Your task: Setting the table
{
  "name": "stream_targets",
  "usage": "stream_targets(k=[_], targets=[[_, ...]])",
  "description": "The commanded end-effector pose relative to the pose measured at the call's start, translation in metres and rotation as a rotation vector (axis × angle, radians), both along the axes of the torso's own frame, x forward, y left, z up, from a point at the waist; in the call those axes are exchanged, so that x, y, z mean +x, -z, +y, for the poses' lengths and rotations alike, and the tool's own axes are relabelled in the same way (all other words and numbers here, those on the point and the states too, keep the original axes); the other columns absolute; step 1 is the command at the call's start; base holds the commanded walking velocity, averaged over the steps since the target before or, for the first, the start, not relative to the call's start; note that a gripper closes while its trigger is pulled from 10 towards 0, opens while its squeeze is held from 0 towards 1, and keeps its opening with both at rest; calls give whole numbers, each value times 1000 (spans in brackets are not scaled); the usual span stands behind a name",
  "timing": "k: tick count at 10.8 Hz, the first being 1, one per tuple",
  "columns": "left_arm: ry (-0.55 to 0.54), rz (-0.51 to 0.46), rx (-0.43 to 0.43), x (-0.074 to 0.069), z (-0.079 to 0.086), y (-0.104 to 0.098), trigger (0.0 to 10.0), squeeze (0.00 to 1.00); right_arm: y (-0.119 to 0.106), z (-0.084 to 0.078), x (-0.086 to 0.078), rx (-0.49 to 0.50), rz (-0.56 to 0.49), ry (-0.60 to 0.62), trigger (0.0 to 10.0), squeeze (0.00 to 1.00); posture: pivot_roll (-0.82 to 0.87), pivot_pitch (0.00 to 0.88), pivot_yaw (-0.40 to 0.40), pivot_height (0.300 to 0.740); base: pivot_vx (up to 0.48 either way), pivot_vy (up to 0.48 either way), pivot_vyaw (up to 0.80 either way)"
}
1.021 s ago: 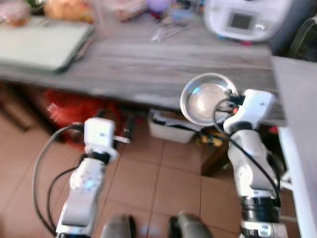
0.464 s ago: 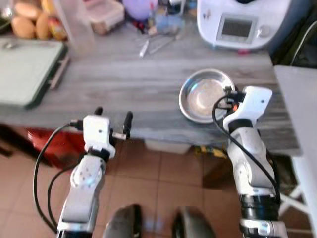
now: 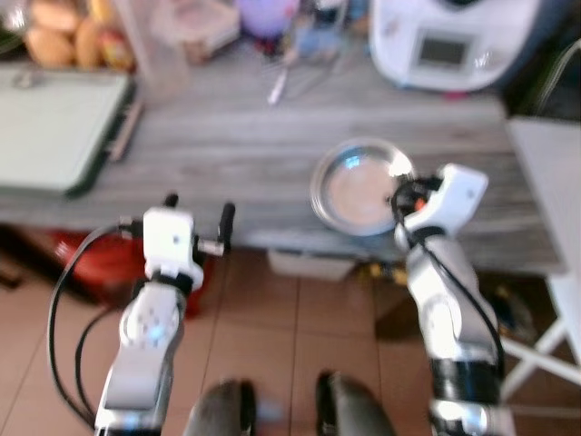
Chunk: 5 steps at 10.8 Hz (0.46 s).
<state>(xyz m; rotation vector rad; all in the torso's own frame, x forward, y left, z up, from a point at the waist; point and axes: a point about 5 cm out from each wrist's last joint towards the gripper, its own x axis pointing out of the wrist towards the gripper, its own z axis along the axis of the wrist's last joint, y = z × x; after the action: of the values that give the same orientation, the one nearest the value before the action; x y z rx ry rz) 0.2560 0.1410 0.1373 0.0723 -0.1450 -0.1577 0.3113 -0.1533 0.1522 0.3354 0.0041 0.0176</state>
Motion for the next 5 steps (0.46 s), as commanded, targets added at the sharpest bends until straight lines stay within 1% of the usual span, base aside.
stream_targets(k=[1,2,3,5], targets=[[3,3,8,-3,-2,0,10000,0,7,-4,-2,6,44,4,10000,0,-41,252,-5,740,0,0,0],[6,24,4,-6,-5,5,10000,0,12,3,2,89,103,-21,10000,0,-41,250,-6,740,0,0,0],[16,24,1,-6,-8,4,10000,0,12,5,7,89,128,-30,10000,0,-41,247,-11,740,0,0,0],[22,30,-4,-5,-9,4,10000,0,3,5,21,120,125,-34,10000,0,-40,242,-11,740,0,0,0]])
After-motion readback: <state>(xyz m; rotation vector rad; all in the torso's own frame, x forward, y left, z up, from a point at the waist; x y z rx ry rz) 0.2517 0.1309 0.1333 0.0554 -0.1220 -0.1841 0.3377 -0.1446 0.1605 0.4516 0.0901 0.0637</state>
